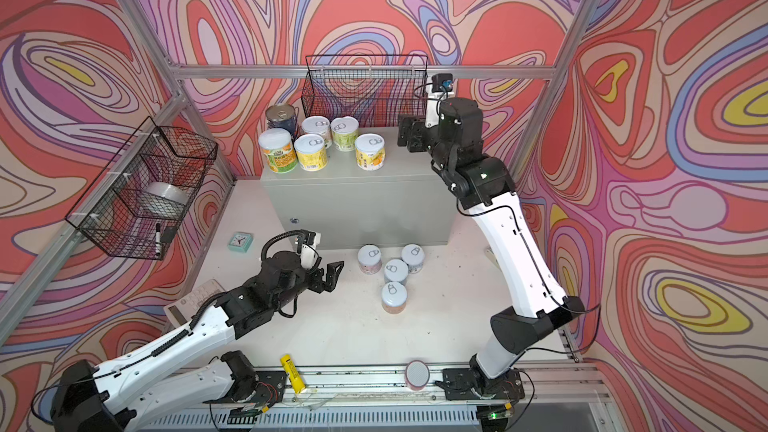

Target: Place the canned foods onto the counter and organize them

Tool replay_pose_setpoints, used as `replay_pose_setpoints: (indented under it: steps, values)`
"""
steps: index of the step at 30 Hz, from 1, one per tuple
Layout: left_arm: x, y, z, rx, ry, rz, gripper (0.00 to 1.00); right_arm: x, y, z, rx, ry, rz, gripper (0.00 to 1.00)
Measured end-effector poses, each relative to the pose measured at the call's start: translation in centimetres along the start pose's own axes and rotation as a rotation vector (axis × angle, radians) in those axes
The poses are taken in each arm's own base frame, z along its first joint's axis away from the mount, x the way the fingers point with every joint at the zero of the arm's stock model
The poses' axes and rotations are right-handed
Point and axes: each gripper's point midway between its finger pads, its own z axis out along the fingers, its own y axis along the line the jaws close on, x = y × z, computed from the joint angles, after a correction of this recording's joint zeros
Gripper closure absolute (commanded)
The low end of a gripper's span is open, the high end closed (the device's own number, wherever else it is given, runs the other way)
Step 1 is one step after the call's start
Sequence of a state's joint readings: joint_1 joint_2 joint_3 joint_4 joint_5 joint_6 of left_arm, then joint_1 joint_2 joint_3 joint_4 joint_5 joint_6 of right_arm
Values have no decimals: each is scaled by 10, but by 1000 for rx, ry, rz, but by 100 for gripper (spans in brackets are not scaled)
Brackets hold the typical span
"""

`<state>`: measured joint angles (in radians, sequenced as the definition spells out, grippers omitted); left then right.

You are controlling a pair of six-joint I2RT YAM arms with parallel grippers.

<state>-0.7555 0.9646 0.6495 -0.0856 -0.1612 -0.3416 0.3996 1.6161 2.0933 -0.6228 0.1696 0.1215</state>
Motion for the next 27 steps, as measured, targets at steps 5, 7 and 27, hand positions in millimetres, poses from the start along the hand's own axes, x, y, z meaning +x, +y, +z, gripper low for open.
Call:
replay_pose_setpoints:
  steps: [5,7,27]
  values:
    - [-3,-2,0,15,1,-8,6,45,-20,21,50,93,-9,6]
    - [-6,-3,-1,17,0,-10,7,63,-21,28,52,128,-15,6]
    - [-55,44,-44,-124,-116,-136,7,114,-8,49,-33,201,26,9]
